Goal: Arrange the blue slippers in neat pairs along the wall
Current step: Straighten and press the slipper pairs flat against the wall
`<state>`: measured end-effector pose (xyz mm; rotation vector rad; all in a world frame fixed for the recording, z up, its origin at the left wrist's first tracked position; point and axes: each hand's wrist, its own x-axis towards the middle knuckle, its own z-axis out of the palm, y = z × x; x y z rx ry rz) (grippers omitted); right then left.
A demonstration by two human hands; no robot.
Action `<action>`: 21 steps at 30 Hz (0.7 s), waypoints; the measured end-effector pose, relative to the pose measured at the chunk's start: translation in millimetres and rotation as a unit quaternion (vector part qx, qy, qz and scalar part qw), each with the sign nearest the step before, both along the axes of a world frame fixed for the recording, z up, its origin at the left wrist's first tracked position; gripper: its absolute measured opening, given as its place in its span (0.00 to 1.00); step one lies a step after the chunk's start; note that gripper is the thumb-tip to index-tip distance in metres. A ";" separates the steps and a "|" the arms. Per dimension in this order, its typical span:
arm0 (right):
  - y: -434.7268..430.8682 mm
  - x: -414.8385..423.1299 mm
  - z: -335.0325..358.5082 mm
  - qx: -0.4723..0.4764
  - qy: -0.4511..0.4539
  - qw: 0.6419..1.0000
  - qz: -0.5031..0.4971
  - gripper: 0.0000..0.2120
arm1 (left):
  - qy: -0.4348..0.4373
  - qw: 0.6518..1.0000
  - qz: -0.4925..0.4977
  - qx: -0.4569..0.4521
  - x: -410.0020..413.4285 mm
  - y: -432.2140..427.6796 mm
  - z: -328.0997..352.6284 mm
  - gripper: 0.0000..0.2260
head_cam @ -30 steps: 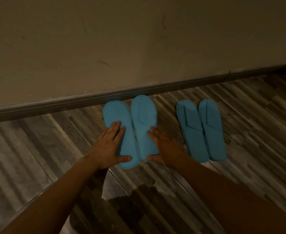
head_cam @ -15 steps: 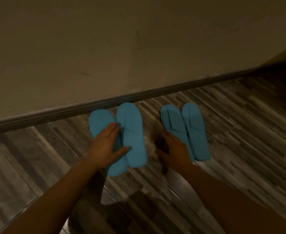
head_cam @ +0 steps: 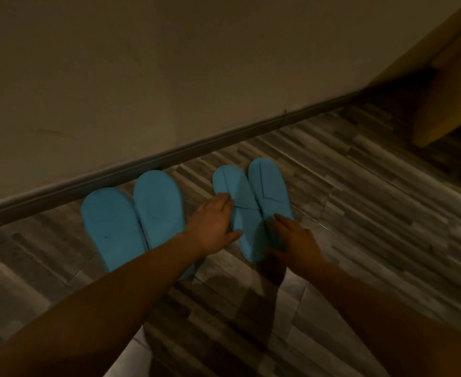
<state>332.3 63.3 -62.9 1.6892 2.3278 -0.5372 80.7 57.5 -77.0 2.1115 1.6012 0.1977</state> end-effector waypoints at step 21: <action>100.2 65.5 -31.1 -0.050 -0.050 0.962 0.262 0.68 | 0.071 0.997 0.025 -0.004 80.8 -8.4 -47.3 0.60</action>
